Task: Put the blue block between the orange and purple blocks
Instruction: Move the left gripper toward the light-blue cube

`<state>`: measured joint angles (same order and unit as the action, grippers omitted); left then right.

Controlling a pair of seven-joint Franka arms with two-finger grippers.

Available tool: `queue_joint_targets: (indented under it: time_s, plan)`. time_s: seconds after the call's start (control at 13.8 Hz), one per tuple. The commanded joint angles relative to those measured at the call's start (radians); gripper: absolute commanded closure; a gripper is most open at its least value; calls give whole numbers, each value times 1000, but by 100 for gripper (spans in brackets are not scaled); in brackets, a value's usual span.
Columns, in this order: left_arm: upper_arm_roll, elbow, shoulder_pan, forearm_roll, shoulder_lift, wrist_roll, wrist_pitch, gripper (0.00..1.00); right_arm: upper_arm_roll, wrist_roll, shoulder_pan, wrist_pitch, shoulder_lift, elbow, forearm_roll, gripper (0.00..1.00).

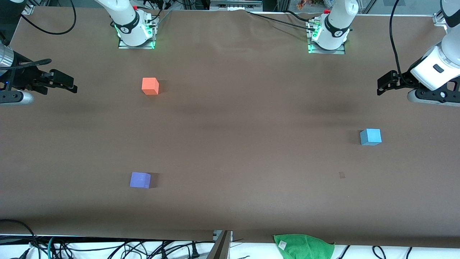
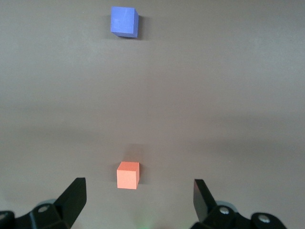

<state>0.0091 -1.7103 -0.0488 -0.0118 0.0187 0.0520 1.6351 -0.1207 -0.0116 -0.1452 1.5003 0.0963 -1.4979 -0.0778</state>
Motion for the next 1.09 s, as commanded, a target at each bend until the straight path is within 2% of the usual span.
queue_joint_targets:
  time_s: [0.0, 0.29, 1.02]
  plan:
    - [-5, 31, -5, -27, -11, -11, -37, 0, 22, -13, 16, 12, -29, -25, -2, 1]
    - [-5, 75, -10, -24, -48, -9, -52, 0, 21, -11, 16, 12, -29, -27, -3, 1]
    - [-5, 74, -5, -25, -79, 5, -86, 0, 19, -13, 16, 18, -26, -25, -5, 1]
